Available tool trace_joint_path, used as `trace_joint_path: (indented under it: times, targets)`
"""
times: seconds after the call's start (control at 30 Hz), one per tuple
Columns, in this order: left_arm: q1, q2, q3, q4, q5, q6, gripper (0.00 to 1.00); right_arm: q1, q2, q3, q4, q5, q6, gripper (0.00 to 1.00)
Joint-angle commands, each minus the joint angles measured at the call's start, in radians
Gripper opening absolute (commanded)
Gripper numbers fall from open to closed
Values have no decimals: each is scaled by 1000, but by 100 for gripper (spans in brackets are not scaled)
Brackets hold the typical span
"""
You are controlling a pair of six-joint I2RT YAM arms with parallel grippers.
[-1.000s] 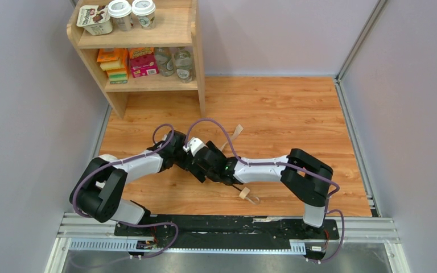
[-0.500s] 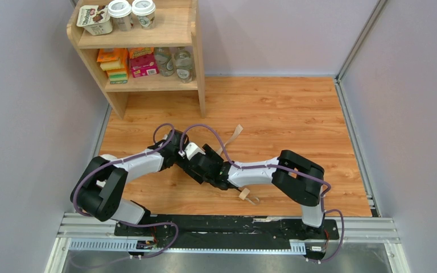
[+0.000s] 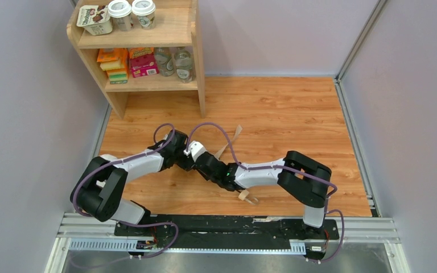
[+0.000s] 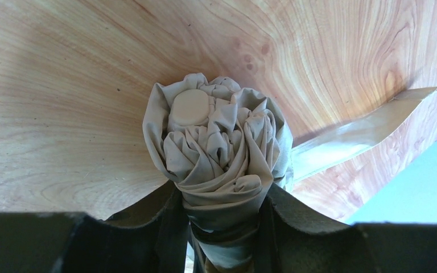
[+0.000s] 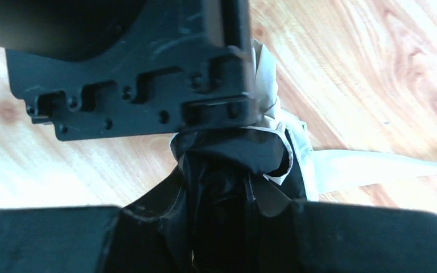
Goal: Put away the umbrella
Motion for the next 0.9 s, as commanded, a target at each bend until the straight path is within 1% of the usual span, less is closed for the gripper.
trace_joint_path:
  times: [0.0, 0.03, 0.07, 0.13, 0.17, 0.23, 0.33, 0.43, 0.57, 0.7, 0.87]
  targets:
    - [-22, -3, -50, -235, -56, 101, 26, -72, 55, -160, 45, -396, 202, 0]
    - [-21, -26, -42, -229, -67, 120, 39, -104, 69, -177, 71, -527, 221, 0]
    - [-21, -37, -36, -222, -70, 136, 44, -125, 81, -194, 96, -581, 244, 0]
    - [-21, -77, -7, -236, -96, 174, 68, -169, 109, -229, 148, -703, 282, 0]
    - [-15, -107, 17, -236, -113, 211, 75, -189, 124, -242, 169, -743, 304, 0]
    - [-4, -149, 63, -262, -133, 272, 76, -230, 161, -257, 211, -853, 342, 0]
    - [27, -201, 119, -333, -148, 312, 76, -296, 222, -271, 275, -971, 419, 0]
    - [48, -256, 127, -353, -128, 328, 77, -339, 265, -272, 298, -1030, 457, 0]
    - [59, -263, 113, -348, -70, 291, 77, -382, 304, -259, 308, -1067, 496, 0]
    - [57, -226, 73, -238, -6, 246, 78, -402, 327, -240, 302, -1070, 502, 0]
    - [57, -165, 67, -173, 1, 214, 78, -407, 318, -223, 260, -1064, 474, 0]
